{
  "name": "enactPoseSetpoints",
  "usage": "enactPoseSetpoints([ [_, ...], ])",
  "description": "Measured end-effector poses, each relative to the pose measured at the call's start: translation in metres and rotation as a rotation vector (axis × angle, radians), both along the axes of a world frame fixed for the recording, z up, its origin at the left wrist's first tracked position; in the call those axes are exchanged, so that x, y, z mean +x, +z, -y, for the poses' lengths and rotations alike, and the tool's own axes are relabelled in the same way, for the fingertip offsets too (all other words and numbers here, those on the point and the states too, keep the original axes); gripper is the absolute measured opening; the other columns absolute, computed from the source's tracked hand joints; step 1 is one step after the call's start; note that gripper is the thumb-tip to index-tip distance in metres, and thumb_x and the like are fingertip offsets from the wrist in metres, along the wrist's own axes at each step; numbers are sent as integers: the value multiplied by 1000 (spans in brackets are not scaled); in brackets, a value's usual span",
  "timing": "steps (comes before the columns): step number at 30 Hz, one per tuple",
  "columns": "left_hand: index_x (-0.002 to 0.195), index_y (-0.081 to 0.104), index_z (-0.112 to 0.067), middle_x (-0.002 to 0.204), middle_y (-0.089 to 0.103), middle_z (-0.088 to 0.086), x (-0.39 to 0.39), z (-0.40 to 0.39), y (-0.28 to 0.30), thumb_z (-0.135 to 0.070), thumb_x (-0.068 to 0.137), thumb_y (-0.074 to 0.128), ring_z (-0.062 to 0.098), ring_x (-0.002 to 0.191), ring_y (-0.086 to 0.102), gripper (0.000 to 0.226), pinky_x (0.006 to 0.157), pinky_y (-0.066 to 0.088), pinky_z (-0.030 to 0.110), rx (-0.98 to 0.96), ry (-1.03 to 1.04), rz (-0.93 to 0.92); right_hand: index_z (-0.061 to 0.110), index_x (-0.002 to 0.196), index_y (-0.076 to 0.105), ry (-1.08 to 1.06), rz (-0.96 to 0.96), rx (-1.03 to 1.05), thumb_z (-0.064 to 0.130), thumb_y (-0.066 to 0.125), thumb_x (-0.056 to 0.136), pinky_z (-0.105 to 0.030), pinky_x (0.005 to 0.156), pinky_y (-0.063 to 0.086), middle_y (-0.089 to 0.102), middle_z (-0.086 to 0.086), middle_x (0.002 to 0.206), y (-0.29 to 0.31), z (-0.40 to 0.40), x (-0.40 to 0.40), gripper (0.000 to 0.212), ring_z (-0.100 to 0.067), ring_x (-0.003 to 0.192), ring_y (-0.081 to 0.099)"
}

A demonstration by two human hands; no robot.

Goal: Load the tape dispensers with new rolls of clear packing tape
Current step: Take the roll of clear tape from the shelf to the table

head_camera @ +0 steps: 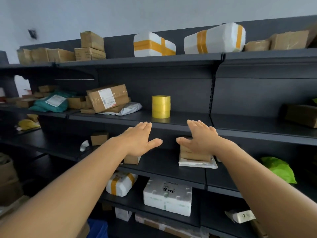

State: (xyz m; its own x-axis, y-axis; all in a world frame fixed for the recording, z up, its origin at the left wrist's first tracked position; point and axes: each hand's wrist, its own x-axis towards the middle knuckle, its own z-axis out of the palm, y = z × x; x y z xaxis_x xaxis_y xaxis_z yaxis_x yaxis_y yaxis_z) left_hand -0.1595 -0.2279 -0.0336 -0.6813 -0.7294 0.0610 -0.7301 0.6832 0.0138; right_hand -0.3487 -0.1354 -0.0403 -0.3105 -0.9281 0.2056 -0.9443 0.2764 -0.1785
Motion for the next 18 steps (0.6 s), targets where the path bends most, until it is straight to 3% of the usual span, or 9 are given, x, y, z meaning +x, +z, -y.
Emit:
enactPoseSetpoints([
  [18, 152, -5, -13, 162, -5, 2, -52, 246, -2, -59, 95, 29, 14, 148, -5, 82, 121, 8, 39, 60, -200, -160, 16, 154, 5, -157, 56, -29, 58, 46, 92, -46, 120, 7, 10, 0, 162, 3, 203, -26, 85, -19, 150, 0],
])
